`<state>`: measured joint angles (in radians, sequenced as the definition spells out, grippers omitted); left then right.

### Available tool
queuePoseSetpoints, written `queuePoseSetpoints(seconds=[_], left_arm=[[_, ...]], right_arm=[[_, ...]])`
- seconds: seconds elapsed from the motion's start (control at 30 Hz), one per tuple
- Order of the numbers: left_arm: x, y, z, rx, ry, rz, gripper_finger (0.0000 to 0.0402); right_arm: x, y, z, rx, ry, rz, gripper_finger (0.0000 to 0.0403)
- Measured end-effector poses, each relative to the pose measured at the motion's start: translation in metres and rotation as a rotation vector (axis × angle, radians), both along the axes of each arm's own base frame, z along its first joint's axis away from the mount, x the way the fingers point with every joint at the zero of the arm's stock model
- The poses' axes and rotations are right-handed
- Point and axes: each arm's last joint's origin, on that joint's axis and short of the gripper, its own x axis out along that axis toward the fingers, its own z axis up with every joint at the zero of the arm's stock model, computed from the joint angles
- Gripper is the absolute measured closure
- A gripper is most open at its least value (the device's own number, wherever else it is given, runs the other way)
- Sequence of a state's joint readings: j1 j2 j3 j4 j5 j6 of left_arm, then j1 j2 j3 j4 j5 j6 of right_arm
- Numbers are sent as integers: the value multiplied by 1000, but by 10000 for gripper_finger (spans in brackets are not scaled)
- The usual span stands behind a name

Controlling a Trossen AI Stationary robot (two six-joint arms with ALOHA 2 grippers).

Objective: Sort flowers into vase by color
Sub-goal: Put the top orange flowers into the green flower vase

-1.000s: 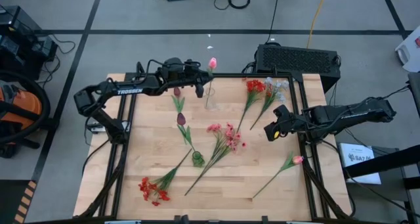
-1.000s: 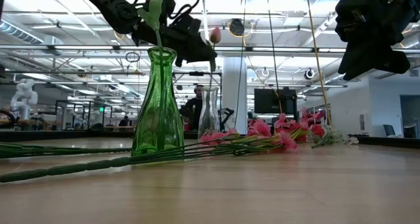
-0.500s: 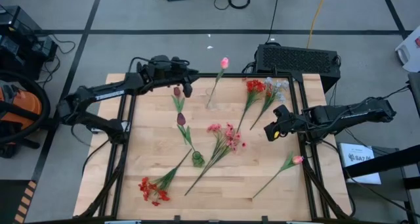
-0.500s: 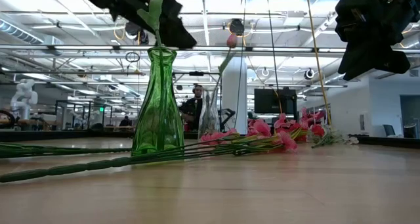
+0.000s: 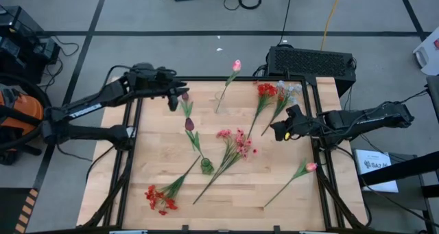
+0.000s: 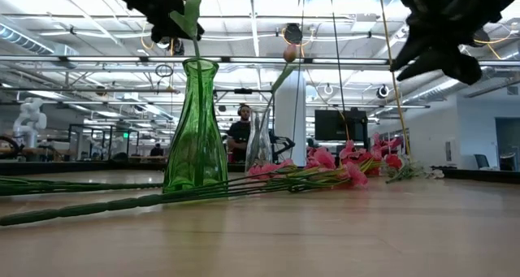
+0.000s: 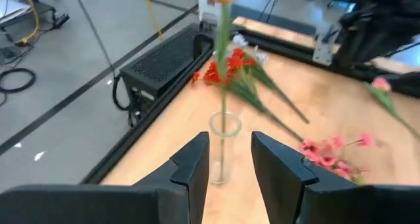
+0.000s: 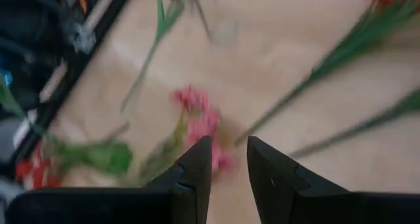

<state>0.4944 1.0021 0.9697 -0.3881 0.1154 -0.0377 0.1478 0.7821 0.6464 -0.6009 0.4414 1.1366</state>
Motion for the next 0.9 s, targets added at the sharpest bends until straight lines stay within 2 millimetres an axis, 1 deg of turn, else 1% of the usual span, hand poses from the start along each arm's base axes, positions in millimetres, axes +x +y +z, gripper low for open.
queuePoseSetpoints(seconds=[0.1,0.2,0.3,0.43,0.53,0.6,0.7,0.77,0.9], left_arm=[[-8,-14,-14,-19,-53,-27,279],[-14,-30,-34,-47,-101,-59,279],[-20,-43,-50,-36,-142,-67,279],[-29,-54,-68,-20,-134,-33,279],[-35,-57,-79,-24,-116,-28,279],[-37,-58,-84,-24,-116,-30,279],[-40,-59,-85,-24,-121,-32,279],[-40,-59,-85,-23,-124,-33,279],[-40,-59,-85,-24,-123,-33,279]], right_arm=[[2,-2,4,-58,-51,-70,314],[4,-4,9,-101,-114,-140,314],[10,-8,17,-164,-186,-166,313],[21,-16,31,-265,-290,-180,304],[30,-26,41,-311,-288,-213,297],[38,-32,47,-332,-242,-229,294],[50,-43,55,-335,-106,-256,291],[56,-52,60,-291,0,-286,287],[63,-72,62,-131,238,-329,275]])
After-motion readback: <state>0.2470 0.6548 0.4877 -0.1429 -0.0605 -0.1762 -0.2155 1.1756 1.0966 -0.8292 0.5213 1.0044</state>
